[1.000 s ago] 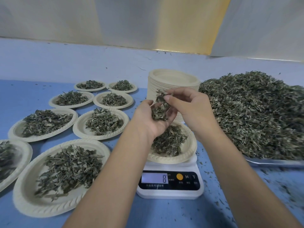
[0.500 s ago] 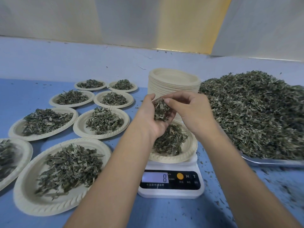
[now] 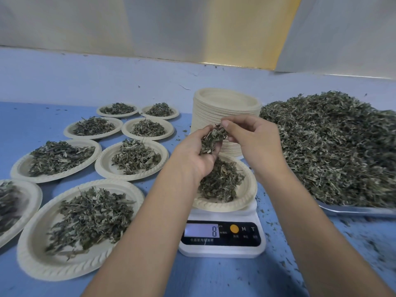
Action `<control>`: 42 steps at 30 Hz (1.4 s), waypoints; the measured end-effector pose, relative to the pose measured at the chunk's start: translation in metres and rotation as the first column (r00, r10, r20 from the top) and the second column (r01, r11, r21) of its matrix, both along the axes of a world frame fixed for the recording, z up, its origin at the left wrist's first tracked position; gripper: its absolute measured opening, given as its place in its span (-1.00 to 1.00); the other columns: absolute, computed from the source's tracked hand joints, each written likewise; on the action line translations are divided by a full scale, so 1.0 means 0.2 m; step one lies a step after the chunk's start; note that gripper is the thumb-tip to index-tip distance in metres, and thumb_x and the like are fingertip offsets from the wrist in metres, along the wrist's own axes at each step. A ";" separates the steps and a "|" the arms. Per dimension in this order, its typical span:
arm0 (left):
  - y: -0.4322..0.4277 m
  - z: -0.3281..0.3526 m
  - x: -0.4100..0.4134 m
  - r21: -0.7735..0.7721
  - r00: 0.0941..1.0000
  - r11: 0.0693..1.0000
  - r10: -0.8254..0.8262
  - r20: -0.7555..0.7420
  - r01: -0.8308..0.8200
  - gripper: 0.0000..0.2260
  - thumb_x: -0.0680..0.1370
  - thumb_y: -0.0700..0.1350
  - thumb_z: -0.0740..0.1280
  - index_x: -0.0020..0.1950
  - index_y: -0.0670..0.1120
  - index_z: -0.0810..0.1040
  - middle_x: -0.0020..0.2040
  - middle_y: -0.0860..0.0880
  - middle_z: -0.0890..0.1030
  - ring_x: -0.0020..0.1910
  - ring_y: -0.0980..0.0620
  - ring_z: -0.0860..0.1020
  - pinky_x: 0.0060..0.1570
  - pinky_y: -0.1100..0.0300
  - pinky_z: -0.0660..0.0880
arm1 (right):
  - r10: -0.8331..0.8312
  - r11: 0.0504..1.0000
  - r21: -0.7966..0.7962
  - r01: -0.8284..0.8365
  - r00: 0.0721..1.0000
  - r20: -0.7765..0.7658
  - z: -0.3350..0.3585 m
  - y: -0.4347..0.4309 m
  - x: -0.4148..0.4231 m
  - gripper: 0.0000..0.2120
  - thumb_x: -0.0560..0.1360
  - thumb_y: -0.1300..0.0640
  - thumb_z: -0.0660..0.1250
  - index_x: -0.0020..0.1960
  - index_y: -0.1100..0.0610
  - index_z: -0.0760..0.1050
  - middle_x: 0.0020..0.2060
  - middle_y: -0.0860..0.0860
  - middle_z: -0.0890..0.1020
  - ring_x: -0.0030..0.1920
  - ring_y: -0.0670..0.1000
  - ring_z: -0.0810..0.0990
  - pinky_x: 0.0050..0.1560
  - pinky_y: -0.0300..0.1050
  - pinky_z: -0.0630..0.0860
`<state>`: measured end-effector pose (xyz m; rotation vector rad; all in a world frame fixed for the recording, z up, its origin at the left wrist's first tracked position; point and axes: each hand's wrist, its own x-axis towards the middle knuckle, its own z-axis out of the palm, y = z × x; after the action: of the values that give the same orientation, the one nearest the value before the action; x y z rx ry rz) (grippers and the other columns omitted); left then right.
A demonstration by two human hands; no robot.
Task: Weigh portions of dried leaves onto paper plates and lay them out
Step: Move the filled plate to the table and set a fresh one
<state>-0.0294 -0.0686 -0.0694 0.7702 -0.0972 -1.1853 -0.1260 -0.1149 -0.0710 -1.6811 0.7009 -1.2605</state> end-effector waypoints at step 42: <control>0.05 0.02 0.10 -0.059 0.999 0.998 -0.011 -0.039 0.008 -0.87 0.57 -0.30 0.25 -0.17 -0.28 0.48 -0.22 -0.19 0.55 -0.21 -0.06 0.56 0.02 0.12 0.57 | -0.071 0.996 0.054 0.071 0.998 -0.001 -0.02 -0.02 -0.02 -0.92 0.49 0.20 0.40 -0.16 0.05 0.61 -0.31 -0.09 0.61 -0.31 -0.19 0.55 -0.19 -0.34 0.52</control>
<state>-0.0093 -0.0588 -0.0657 0.6951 -0.1029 -1.2008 -0.1298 -0.1181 -0.0752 -1.6244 0.7935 -1.2798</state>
